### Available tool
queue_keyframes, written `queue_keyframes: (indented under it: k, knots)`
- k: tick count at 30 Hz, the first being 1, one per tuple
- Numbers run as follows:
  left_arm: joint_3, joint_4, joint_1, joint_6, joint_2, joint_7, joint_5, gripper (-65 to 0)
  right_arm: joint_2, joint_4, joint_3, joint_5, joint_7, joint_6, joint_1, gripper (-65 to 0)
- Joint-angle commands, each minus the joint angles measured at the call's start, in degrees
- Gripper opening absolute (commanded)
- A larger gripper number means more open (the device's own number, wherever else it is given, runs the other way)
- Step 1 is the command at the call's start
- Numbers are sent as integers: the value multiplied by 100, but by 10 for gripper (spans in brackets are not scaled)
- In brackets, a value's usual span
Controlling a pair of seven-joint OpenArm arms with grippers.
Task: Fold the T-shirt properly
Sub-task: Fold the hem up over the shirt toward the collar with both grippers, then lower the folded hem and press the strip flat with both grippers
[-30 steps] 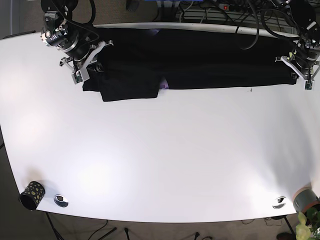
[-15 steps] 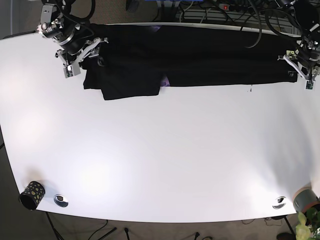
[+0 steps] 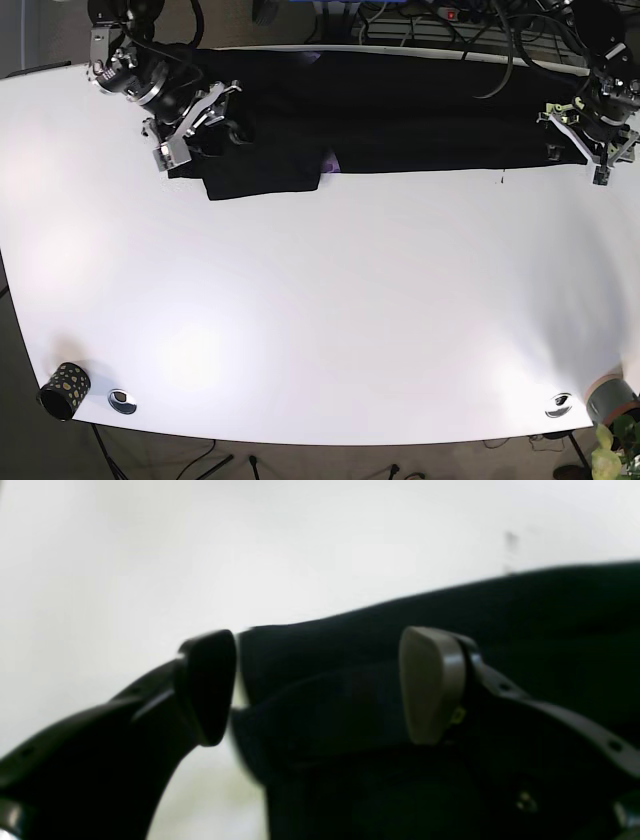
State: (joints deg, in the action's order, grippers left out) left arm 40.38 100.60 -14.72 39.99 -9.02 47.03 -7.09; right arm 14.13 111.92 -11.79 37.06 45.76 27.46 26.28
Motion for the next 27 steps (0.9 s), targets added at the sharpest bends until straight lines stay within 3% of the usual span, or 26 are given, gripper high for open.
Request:
queue_keyframes:
  k: [1, 8, 12, 23, 27]
  knots:
    - [-78, -112, -159, 1, -131, -74, -7, -211, 24, -93, 155, -229, -70, 54, -39, -293]
    - [-86, -728, -176, 1, -210, -100, -7, -212, -248, -787, 85, -1257, -114, 89, -294, -293]
    - [-350, -1079, 43, 1, -290, -118, -16, -212, -275, -1192, 67, -1574, -123, 106, -637, -293]
    - [-825, -2398, 1397, 1, -413, -100, -7, -211, -143, -2467, -329, -1618, -123, 106, -2061, -293]
    - [-913, -2433, 1652, 1, -404, -74, 265, -211, -28, -2423, -302, -1548, -53, 106, -2281, -293]
